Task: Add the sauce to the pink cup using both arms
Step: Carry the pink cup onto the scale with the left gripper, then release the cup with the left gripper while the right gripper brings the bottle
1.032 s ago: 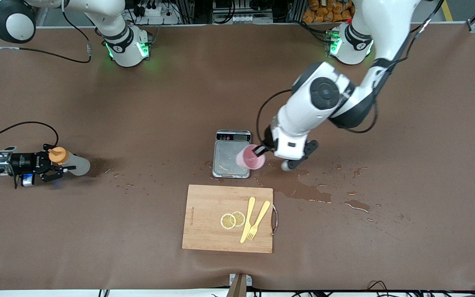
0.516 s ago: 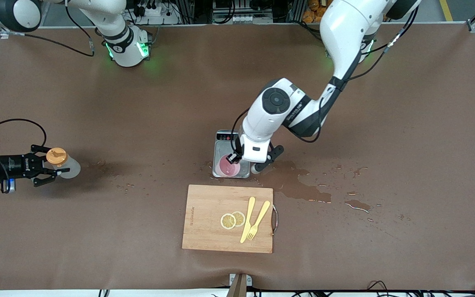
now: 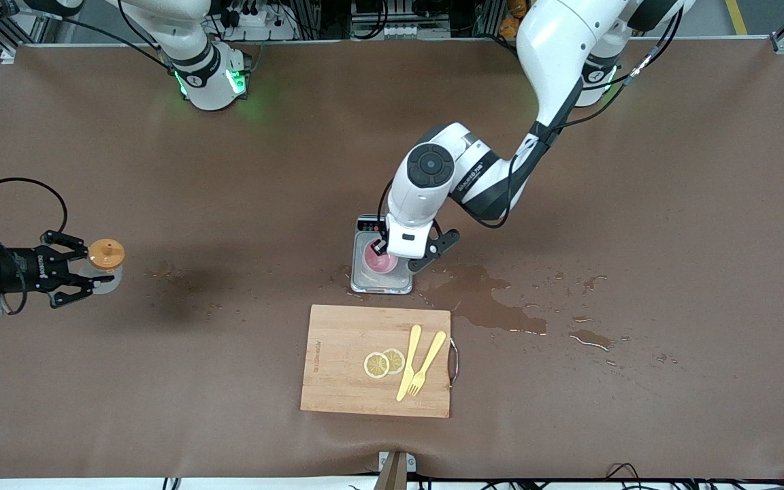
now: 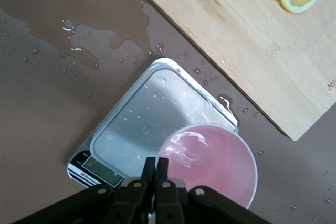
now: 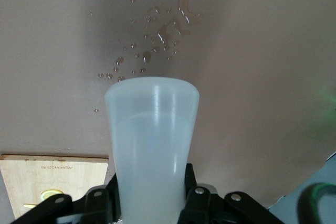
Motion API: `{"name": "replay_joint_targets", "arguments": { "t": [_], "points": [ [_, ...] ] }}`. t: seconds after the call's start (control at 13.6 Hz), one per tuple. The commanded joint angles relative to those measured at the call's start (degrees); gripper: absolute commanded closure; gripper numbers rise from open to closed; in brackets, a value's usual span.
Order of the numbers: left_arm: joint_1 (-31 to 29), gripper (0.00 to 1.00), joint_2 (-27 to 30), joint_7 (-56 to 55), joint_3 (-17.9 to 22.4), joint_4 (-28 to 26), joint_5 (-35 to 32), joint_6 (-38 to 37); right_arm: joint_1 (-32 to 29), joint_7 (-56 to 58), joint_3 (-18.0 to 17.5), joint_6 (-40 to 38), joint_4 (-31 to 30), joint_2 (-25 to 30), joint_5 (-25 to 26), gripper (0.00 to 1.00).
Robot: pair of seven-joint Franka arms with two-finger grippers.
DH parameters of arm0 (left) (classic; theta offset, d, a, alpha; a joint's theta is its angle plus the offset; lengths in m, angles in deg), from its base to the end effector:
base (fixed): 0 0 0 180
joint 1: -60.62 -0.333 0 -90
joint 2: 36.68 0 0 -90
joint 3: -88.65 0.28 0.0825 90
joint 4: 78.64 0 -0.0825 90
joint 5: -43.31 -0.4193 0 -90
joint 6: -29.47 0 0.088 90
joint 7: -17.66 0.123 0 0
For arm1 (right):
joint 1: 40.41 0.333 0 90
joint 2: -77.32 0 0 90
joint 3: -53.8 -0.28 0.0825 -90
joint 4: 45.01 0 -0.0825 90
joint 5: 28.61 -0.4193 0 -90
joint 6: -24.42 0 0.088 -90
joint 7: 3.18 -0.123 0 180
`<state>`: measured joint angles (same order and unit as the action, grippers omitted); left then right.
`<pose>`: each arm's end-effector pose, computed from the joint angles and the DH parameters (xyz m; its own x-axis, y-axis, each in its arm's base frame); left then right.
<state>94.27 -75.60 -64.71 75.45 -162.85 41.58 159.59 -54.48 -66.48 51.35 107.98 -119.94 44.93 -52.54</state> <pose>0.5236 -0.5230 0.2381 0.7897 0.6055 -0.0991 0.6134 -0.7754 0.1503 0.6751 -0.0890 0.3435 0.1352 -0.8302 -0.5408 -0.9501 -0.2635 0.1670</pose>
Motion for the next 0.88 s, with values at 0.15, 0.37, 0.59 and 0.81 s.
{"name": "replay_joint_targets", "arguments": {
  "t": [0.15, 0.37, 0.59, 0.81],
  "points": [
    [0.71, 1.0, -0.45, -1.56, 0.63, 0.79, -2.04, -0.83, 5.18, -6.74, 0.52, 0.98, -1.18, 2.59, 5.55, 0.55],
    [1.15, 0.0, -0.89, -3.4, 0.8, 0.88, -3.52, -0.83, 7.91, -10.59, 0.43, 1.87, -1.18, 3.64, 8.54, 0.55],
    [0.98, 0.0, -0.63, -3.32, 0.72, 1.14, -4.42, -0.83, 12.03, -15.95, 0.43, 2.48, -1.18, 3.64, 11.61, 0.56],
    [-0.25, 0.0, 0.68, -2.79, 0.72, 1.41, -4.33, -0.83, 15.29, -20.45, 0.34, 3.45, -1.18, 3.64, 13.99, 0.58]
  ]
}}
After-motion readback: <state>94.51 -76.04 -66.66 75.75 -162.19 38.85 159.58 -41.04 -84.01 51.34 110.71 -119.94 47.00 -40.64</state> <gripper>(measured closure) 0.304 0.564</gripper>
